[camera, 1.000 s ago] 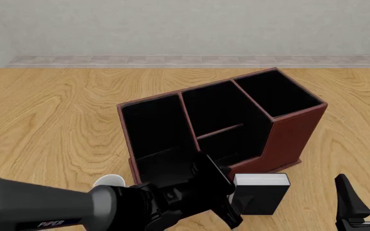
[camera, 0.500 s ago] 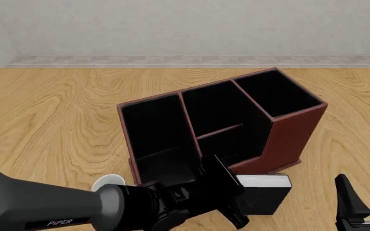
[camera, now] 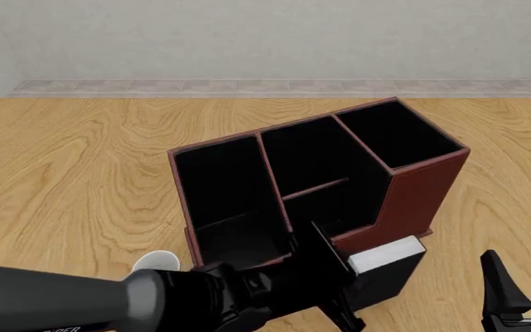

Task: Pick up the book and place it in the back compartment of the caddy.

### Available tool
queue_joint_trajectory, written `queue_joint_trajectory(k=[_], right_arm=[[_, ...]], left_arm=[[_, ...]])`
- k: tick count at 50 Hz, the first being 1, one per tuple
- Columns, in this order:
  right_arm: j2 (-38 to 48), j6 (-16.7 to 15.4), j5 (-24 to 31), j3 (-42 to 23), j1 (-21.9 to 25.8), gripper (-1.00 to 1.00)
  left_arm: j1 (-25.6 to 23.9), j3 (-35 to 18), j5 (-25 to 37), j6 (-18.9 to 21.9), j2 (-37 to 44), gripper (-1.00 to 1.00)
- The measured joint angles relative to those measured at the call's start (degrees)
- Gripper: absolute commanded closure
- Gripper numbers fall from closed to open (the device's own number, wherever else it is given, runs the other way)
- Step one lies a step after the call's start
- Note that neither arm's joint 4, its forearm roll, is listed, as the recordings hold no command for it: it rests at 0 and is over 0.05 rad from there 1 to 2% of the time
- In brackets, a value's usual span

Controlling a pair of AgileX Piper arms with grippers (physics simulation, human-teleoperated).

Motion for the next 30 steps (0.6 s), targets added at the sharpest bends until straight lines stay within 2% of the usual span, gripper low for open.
queue_joint_trajectory(k=[30], right_arm=[[0.0, 0.01, 0.0, 0.01, 0.0, -1.0]], left_arm=[[-0.35, -4.5, 9.23, 1.73, -10.29, 1.0]])
